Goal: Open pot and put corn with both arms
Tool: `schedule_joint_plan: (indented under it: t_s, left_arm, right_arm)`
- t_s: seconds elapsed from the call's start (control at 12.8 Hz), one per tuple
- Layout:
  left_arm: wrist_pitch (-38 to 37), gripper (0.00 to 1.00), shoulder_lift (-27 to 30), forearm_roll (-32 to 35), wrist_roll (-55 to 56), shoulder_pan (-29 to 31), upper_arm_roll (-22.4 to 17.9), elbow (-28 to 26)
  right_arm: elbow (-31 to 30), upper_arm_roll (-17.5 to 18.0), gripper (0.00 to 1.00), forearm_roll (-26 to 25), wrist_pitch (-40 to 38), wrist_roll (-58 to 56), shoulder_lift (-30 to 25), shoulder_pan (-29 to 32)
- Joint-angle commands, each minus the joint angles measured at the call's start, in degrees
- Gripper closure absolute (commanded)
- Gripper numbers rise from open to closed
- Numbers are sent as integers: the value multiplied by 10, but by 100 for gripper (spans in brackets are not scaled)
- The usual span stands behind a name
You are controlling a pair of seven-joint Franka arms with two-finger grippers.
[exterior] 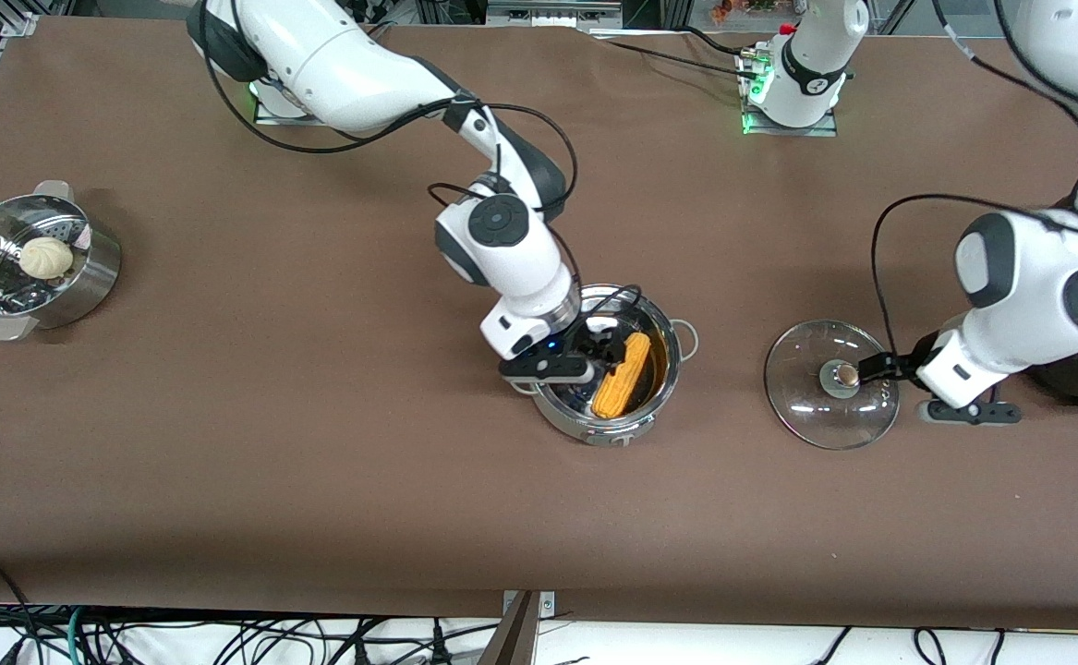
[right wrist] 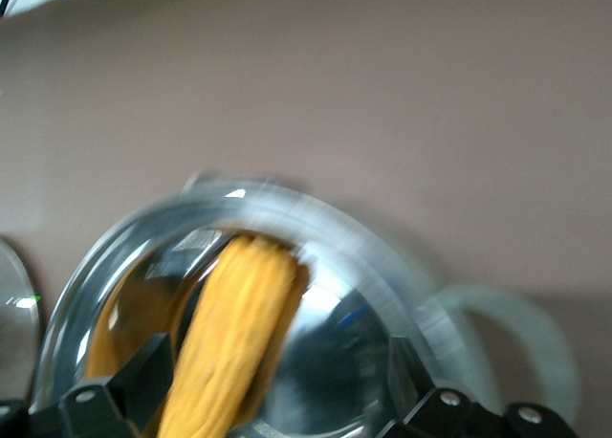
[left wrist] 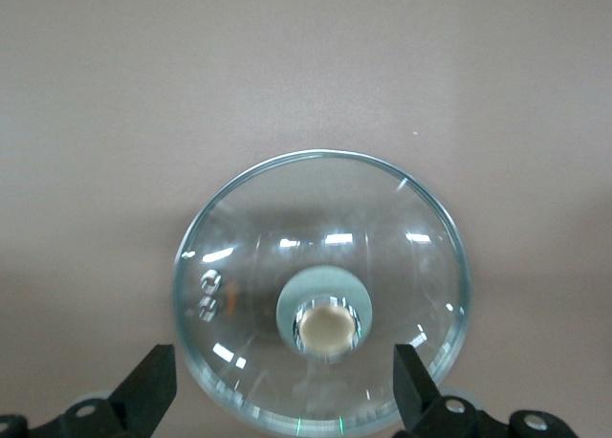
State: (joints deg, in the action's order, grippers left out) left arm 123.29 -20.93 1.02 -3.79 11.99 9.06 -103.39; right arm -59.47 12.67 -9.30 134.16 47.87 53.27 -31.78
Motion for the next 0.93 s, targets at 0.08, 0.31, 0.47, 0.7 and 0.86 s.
schedule_joint_plan:
  t_s: [0.08, 0.31, 0.47, 0.7, 0.86]
  left_arm:
    - [-82, 0, 117, 17, 5, 7, 8, -14]
    - [-147, 0, 149, 16, 21, 7, 11, 16]
    - [-184, 0, 156, 11, 35, 4, 19, 49]
    - [-296, 0, 165, 14, 32, 1, 33, 122]
    - [-332, 0, 160, 18, 30, -21, 23, 164]
  right_arm:
    - [-13, 10, 0, 50, -141, -96, -90, 96]
    - [-10, 10, 0, 97, -253, -156, -130, 181]
    - [-6, 4, 0, 90, -351, -249, -156, 220]
    - [-31, -10, 0, 90, -388, -308, -207, 270]
    - [-114, -11, 0, 90, -380, -320, -270, 308]
